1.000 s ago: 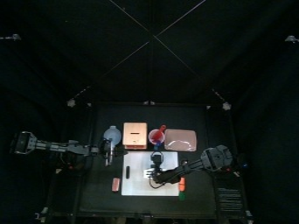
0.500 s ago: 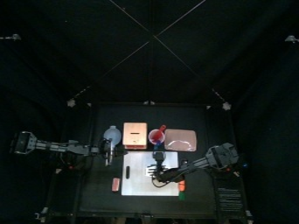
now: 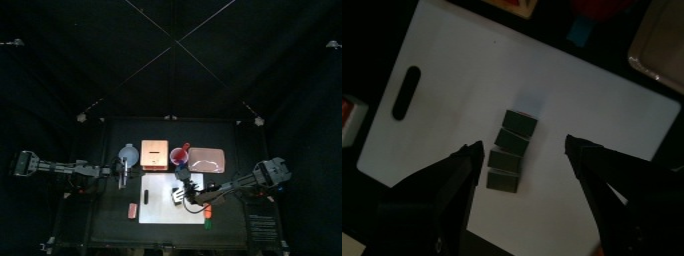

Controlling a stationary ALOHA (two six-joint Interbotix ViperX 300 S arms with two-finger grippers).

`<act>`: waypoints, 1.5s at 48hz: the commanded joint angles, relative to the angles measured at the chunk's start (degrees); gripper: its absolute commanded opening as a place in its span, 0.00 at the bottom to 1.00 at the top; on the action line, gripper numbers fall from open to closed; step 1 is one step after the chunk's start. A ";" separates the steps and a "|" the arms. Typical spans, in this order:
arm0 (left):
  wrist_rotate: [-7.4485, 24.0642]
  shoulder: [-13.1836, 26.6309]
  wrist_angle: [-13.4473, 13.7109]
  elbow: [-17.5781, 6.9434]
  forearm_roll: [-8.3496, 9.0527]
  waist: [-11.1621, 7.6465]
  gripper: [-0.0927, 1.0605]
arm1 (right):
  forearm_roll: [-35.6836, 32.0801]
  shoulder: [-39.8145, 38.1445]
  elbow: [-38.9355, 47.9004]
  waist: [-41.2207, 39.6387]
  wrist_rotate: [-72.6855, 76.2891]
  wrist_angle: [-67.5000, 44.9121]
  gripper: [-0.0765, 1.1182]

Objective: Place sushi on board then cut the sushi with the knife then place the pieces on the plate
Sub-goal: Pick knife at handle with right hand

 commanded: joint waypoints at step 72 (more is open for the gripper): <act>-0.18 -0.09 -1.85 -2.64 -1.14 6.94 0.06 | 43.24 1.14 -22.06 -50.98 -109.34 15.03 0.86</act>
